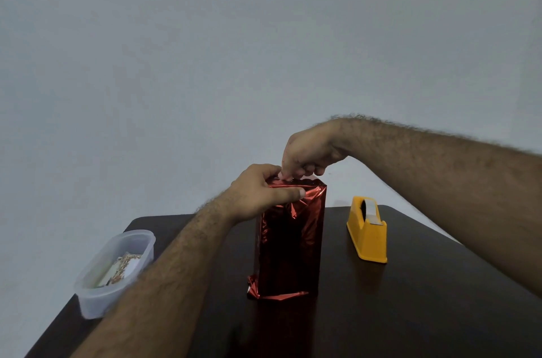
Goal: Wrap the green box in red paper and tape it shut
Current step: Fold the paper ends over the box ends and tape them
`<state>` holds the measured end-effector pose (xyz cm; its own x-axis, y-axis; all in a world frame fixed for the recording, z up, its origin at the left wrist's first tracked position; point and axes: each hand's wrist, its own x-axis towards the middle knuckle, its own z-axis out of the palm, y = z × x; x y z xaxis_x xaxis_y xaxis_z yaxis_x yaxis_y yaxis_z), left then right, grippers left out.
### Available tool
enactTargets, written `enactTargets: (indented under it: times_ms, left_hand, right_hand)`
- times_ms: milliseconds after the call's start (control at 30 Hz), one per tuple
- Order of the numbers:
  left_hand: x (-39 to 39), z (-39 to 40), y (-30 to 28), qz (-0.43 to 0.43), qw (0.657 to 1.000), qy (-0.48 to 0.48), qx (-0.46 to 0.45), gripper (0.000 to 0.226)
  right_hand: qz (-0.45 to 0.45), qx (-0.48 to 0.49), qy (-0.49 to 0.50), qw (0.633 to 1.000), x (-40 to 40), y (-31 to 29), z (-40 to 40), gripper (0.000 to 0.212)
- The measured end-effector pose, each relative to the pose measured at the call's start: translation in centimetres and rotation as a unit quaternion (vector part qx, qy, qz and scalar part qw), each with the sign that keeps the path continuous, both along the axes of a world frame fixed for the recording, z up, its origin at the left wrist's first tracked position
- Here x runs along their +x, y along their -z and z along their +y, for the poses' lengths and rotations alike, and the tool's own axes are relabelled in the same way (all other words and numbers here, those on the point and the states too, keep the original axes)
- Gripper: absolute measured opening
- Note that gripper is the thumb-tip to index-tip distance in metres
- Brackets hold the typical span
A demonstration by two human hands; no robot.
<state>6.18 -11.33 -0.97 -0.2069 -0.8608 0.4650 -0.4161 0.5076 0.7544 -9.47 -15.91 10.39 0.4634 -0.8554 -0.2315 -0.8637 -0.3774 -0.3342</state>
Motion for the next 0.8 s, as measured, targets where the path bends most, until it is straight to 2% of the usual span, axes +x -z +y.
enactTargets:
  times_ms: [333,433,533,633,733,800]
  left_hand:
    - [0.1,-0.1,0.0,-0.008,1.0,-0.009,0.005,0.047]
    - [0.1,-0.1,-0.1,-0.004,1.0,-0.008,0.013,0.03]
    - [0.1,-0.2,-0.1,-0.014,1.0,-0.017,0.007,0.028]
    - [0.2,-0.3,0.0,-0.012,1.0,-0.013,0.006,0.037]
    - [0.2,-0.3,0.1,-0.009,1.0,-0.007,0.004,0.068]
    - [0.2,-0.3,0.1,-0.001,1.0,0.003,0.002,0.058]
  right_hand:
    - [0.065,-0.049,0.027,0.996,0.1,-0.9,0.4,0.025]
    - [0.022,-0.04,-0.008,0.999,-0.2,-2.0,0.4,0.014]
    - [-0.048,0.006,-0.061,0.997,-0.6,-2.4,0.3,0.014]
    - [-0.054,0.024,-0.093,0.994,-0.8,-1.9,0.1,0.019]
    - [-0.036,0.015,-0.101,0.994,-0.8,-1.2,-0.1,0.02]
    - [-0.015,0.003,-0.101,0.995,-0.7,-1.0,-0.2,0.019]
